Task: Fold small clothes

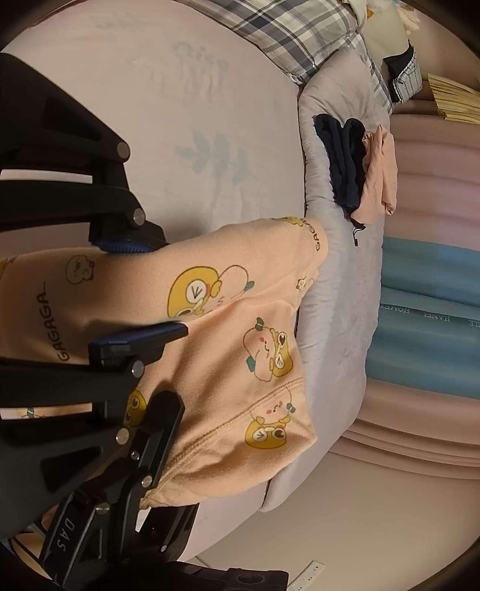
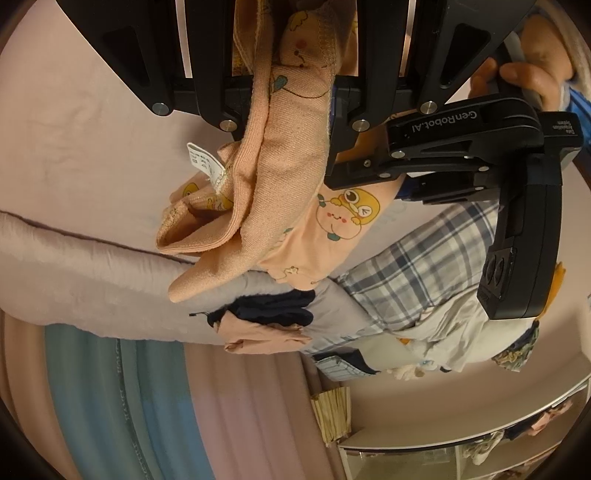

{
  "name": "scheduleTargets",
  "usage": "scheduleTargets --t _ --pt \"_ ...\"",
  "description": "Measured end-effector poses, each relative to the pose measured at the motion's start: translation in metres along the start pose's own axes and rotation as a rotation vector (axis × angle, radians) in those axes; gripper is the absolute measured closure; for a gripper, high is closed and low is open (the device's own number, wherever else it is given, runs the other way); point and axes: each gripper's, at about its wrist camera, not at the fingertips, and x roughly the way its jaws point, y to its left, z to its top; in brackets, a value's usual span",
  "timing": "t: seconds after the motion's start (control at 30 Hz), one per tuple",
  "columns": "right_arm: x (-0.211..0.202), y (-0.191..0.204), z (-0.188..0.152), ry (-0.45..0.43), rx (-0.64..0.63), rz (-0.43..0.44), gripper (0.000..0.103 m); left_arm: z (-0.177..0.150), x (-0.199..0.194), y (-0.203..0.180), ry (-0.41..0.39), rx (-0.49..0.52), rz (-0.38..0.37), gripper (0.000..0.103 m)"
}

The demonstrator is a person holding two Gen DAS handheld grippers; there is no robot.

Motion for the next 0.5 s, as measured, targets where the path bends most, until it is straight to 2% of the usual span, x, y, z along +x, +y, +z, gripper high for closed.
scheduleTargets --t 0.5 --pt "0.004 -0.002 0.001 0.004 0.001 0.001 0.076 0.001 0.011 0.001 0.012 0.001 0.001 0.070"
